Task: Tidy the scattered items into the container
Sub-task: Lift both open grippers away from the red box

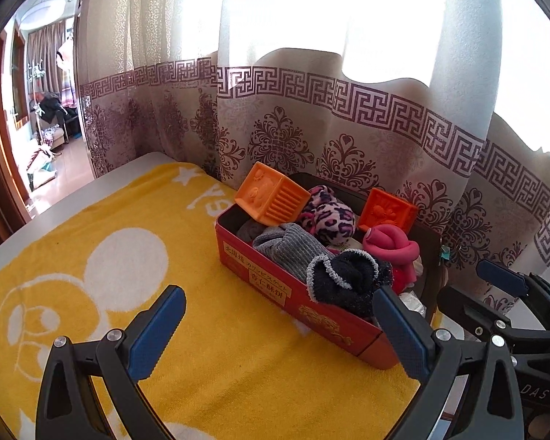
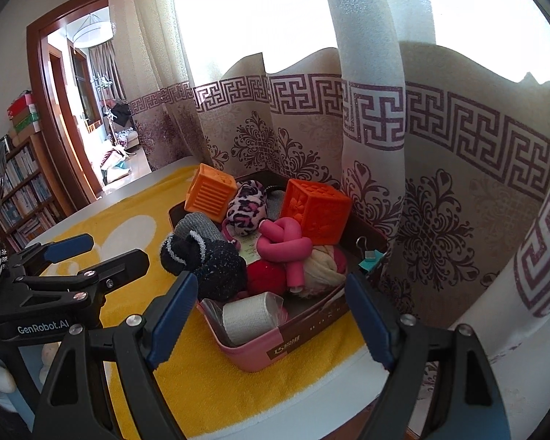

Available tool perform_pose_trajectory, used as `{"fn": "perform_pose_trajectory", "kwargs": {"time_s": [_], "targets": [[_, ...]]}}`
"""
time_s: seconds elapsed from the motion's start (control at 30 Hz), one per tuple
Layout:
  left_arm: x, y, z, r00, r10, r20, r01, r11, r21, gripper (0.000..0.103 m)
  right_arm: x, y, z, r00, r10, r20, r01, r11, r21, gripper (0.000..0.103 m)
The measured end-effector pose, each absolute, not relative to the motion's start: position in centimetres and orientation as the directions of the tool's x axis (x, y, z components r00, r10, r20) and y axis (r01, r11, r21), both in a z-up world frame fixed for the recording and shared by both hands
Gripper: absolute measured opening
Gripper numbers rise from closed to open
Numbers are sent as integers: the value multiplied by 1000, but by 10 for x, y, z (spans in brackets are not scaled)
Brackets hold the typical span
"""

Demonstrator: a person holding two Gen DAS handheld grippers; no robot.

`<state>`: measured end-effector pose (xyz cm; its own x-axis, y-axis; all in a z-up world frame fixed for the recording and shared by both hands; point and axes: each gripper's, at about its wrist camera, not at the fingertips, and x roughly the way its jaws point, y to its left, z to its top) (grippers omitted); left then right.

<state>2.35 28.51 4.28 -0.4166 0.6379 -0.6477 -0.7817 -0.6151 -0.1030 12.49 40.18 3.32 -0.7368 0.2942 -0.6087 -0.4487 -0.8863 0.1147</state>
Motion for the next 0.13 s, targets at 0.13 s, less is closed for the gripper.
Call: {"fn": "perform_pose_trajectory", "kwargs": {"time_s": [0.13], "targets": [[27,286,43,-429,630,-648,-787,-613,-75,103,126,402,32,-736,292,-611,-450,-885,120,85]]}}
